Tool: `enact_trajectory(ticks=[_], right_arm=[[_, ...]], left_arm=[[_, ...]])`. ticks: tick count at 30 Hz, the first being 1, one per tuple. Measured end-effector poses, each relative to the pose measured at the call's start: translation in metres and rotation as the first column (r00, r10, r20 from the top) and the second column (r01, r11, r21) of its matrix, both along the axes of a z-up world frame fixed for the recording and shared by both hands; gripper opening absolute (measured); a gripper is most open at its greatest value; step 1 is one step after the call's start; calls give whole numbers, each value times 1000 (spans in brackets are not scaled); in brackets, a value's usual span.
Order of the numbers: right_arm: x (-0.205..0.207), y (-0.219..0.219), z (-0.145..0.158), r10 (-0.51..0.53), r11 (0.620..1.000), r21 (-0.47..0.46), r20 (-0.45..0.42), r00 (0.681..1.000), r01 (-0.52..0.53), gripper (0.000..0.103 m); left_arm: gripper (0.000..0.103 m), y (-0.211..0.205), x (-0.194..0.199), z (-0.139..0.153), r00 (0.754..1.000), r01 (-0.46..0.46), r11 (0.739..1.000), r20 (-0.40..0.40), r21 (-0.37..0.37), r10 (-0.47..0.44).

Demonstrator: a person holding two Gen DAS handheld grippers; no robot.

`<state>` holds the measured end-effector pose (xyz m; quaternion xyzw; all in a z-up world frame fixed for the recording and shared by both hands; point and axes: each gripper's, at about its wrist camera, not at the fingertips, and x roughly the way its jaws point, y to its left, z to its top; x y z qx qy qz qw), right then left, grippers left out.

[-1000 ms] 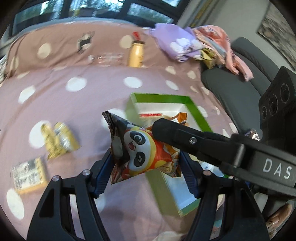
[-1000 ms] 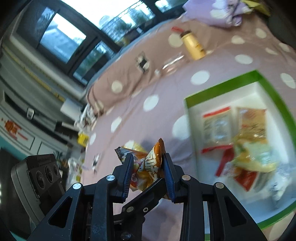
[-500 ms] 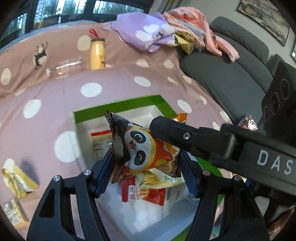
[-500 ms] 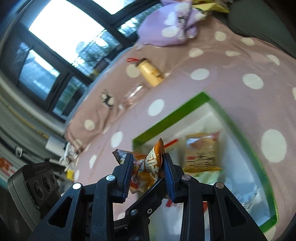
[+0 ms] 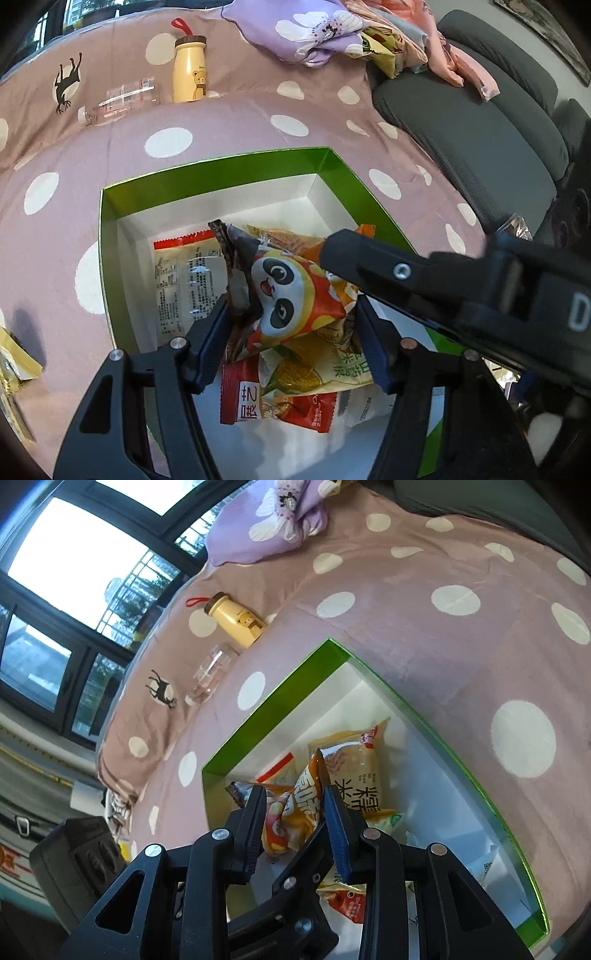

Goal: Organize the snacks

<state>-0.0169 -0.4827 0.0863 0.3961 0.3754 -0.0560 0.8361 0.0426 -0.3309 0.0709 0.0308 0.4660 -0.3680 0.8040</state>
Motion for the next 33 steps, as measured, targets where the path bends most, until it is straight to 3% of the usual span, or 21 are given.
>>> enact_trajectory(ticks=[11, 16, 19, 27, 29, 33], right_arm=[[-7, -6, 1, -29, 999, 17, 12, 1000, 29, 36], [-8, -4, 3, -30, 1000, 1, 1, 1000, 30, 36], [-9, -3, 5, -39, 999, -13, 0, 999, 39, 45], [-21, 4, 21, -40, 998, -39, 74, 996, 43, 56], [-23, 10, 25, -31, 998, -58, 91, 995, 36, 67], [-23, 28, 34, 9, 994, -113, 119, 993, 4, 68]], left_arm=[[62, -3, 7, -1, 999, -39, 999, -13, 25, 39], [68, -1, 8, 1, 998, -43, 999, -41, -7, 43], [66, 6, 7, 7, 998, -52, 998, -49, -37, 50], [82, 44, -6, 39, 996, -83, 992, 9, -92, 85], [85, 59, -12, 48, 995, -93, 989, 13, -115, 96], [86, 90, -22, 60, 993, -108, 988, 40, -113, 113]])
